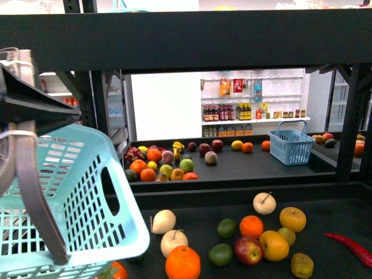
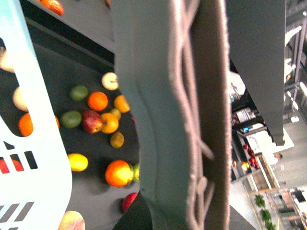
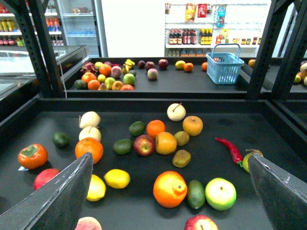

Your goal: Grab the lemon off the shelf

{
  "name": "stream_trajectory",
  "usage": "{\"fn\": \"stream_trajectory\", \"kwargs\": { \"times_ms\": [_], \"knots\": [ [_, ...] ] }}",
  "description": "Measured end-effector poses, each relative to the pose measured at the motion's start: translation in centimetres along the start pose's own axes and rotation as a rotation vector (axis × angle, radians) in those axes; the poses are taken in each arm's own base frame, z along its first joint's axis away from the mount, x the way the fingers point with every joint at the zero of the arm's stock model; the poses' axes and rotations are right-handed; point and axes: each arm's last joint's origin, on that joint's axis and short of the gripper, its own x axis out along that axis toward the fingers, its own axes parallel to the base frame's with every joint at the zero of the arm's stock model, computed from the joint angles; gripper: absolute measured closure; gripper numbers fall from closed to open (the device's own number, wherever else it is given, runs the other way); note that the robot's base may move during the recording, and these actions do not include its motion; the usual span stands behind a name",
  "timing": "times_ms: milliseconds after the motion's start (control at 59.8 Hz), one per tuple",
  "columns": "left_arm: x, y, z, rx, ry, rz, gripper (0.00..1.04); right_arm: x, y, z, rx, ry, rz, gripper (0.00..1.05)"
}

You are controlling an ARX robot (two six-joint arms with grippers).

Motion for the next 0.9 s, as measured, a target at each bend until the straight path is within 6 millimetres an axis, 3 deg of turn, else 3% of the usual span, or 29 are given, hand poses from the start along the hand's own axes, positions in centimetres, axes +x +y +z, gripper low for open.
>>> {"fn": "stream_trajectory", "kwargs": {
  "times_ms": [201, 435, 753, 903],
  "knots": [
    [3.7, -2.1, -2.6, 0.040, 0.076, -0.081, 0.98, 0.0, 0.0, 0.0, 0.000, 0.000, 0.000, 0.07],
    [6.4, -3.2, -5.0, 0.027, 0.143, -0.119, 0.98, 0.0, 0.0, 0.0, 0.000, 0.000, 0.000, 0.07],
    [7.8, -3.5, -6.0, 0.025, 0.126, -0.111, 0.98, 0.0, 0.0, 0.0, 0.000, 0.000, 0.000, 0.07],
    [8.0, -3.3, -6.1, 0.015, 0.127, -0.105, 0.98, 1.3, -0.3, -0.9, 0.149, 0.144, -0.064, 0.07]
  ]
}}
